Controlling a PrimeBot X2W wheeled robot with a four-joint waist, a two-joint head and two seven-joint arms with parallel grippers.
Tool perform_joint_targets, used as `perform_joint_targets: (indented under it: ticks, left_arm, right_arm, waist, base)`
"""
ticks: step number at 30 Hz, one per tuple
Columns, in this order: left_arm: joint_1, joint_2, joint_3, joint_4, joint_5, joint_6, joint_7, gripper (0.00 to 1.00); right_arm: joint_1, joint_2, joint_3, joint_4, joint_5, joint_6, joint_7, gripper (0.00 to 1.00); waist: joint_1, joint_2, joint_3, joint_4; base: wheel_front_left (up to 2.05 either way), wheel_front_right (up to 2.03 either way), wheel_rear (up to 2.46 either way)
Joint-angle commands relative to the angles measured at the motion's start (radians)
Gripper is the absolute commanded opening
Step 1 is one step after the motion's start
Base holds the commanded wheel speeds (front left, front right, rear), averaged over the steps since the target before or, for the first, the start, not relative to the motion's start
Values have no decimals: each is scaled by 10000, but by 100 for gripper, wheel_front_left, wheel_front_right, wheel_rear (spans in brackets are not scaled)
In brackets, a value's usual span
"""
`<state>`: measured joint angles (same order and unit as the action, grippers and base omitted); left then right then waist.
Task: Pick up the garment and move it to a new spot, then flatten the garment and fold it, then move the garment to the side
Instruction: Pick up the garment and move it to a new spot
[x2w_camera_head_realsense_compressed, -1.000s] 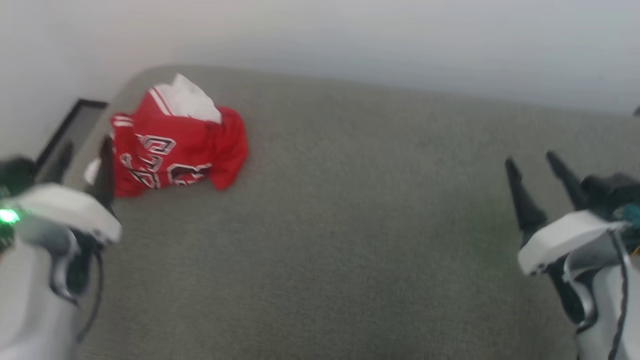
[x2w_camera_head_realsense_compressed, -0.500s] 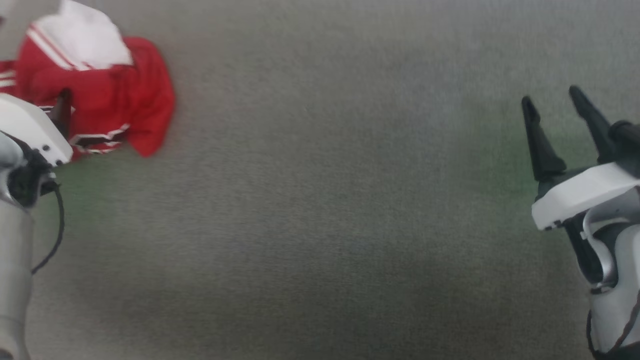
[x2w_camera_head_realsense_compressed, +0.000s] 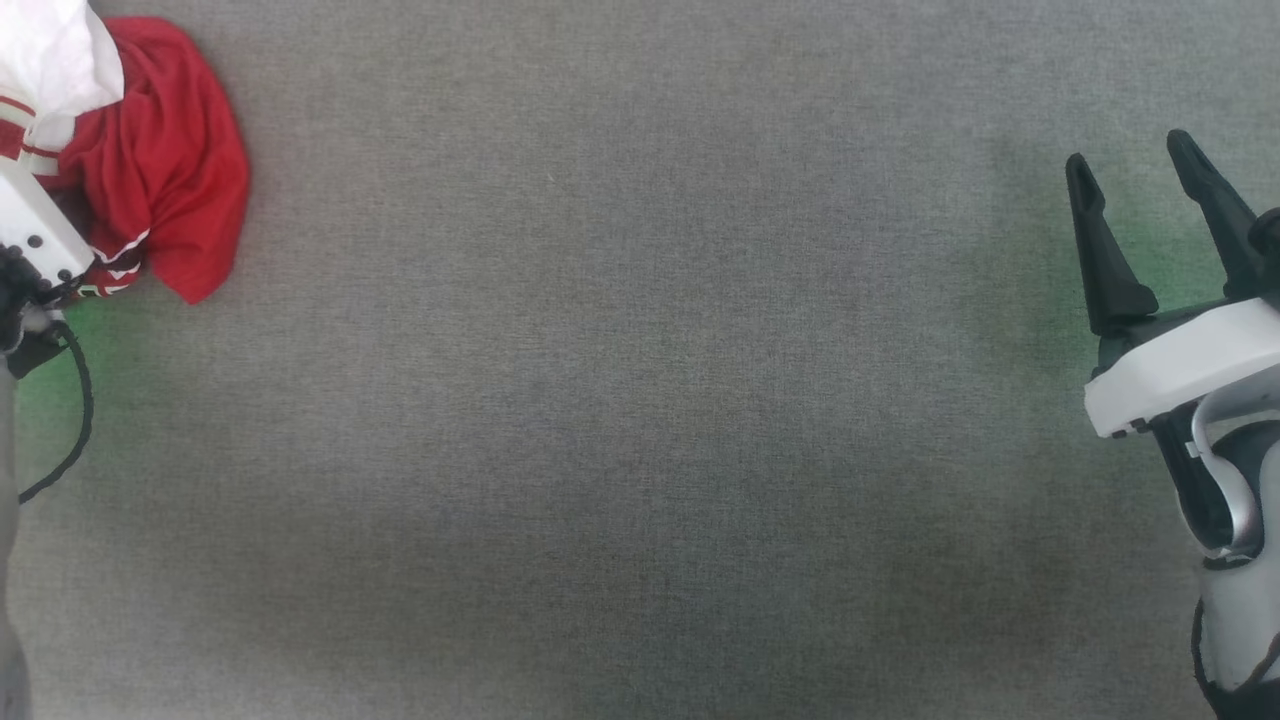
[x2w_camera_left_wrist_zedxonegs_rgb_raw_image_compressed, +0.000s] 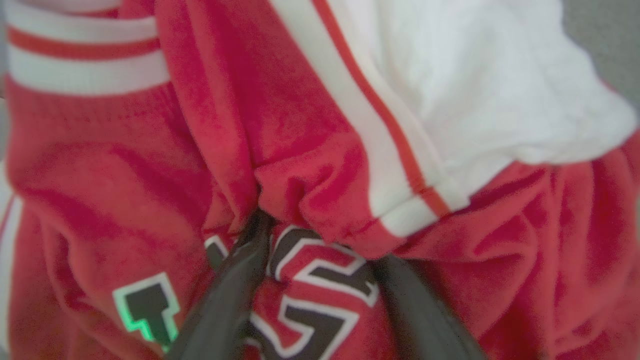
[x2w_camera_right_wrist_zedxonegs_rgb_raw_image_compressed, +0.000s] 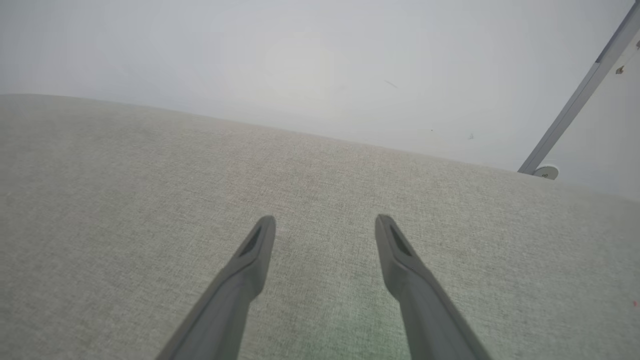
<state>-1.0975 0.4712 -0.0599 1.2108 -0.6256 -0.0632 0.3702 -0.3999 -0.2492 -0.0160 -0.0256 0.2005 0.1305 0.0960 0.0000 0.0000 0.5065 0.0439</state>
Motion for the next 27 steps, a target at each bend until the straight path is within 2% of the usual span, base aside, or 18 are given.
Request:
perform_joint_targets:
  ticks: [1,7,16,21,27]
  left_arm:
    - [200,-461,-72,245,-92,-103,41,0]
    - [-554,255,-392,-185,385,-353,-1289,0]
    - [-1229,608,-1158,-1186,895,-624,-2442,0]
    - [-1352,583,-1590,-2061,883,-660,-2208,0]
    - [-783,660,-2149,-3825,272,-674,-1274,0]
  right_arm:
    - [-85,25,-38,3,-43,3,-13,100]
    - [132,122,-254,190,-55,5,-183,100]
    - [716,392,-789,452,-116,5,-462,100]
    - [1043,560,-1046,434,-110,5,-525,100]
    - [1268,733,-1274,334,-138,3,-537,100]
  waist:
    - [0,0,-61,40]
    - [0,0,-677,265]
    - [0,0,-1979,808]
    - [0,0,-2608,1057]
    - [0,0,-3103,1054]
  base:
    - [0,0,0]
    - [0,0,0]
    - [0,0,0]
    - [0,0,0]
    - [0,0,0]
